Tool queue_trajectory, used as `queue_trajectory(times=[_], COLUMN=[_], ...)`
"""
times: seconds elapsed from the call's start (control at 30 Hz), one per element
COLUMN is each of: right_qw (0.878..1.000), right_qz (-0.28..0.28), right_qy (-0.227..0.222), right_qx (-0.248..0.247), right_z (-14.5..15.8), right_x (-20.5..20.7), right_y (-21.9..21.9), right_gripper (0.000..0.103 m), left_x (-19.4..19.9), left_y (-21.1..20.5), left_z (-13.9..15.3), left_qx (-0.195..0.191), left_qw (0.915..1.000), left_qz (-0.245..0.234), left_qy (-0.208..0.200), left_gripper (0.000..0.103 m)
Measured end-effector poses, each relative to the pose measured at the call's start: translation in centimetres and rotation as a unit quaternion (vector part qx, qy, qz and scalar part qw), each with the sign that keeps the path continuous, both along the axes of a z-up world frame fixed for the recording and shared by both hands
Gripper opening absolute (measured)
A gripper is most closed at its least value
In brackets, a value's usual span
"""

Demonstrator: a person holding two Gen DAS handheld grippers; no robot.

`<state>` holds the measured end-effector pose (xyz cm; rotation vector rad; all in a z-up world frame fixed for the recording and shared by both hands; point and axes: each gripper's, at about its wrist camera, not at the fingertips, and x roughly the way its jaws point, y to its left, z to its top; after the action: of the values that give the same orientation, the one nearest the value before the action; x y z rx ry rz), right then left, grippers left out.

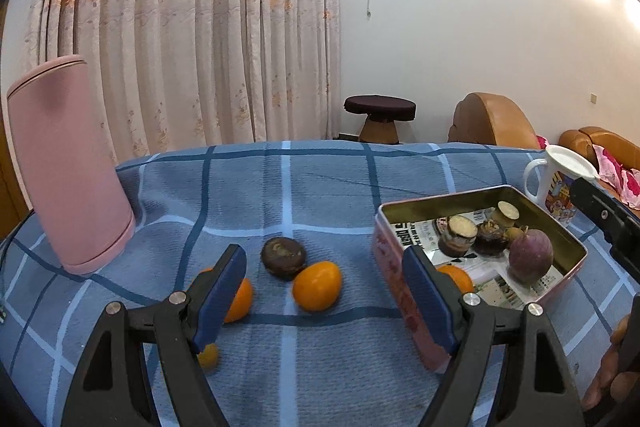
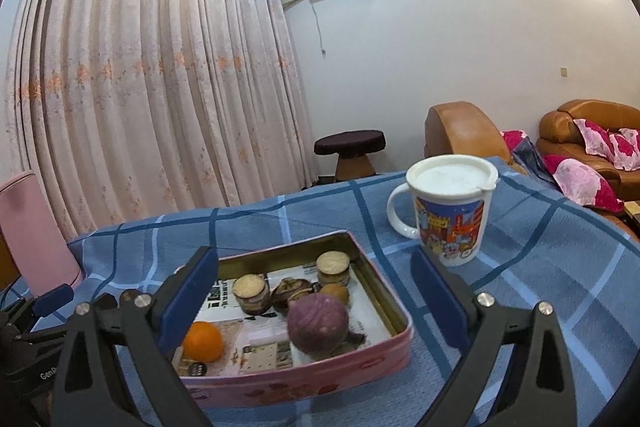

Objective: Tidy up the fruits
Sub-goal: 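Withdraw both open tools from the tin toward the remaining fruits, then grasp another yellow-green fruit with the right tool while the left tool approaches a large orange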

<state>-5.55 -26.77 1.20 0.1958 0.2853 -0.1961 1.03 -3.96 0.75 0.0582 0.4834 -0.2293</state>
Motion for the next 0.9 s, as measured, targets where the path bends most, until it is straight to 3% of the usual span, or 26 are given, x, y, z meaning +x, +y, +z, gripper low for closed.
queue_trajectory(times=[0.6,0.9], right_qw=[0.998,0.993], right_qz=[0.06,0.106], right_qy=[0.022,0.052], right_qx=[0.001,-0.004], right_z=[-0.5,-1.0], right_x=[0.6,1.9], right_y=[7.7,12.1], right_gripper=[0.099,0.094], left_x=[0.6,2.9], left_y=[6.3,12.7], left_z=[-0.1,-0.4], left_qx=[0.008,0.022], left_qw=[0.9998,0.9966], left_qz=[0.019,0.077], left_qy=[0.007,0.018], left_gripper=[0.082,0.082])
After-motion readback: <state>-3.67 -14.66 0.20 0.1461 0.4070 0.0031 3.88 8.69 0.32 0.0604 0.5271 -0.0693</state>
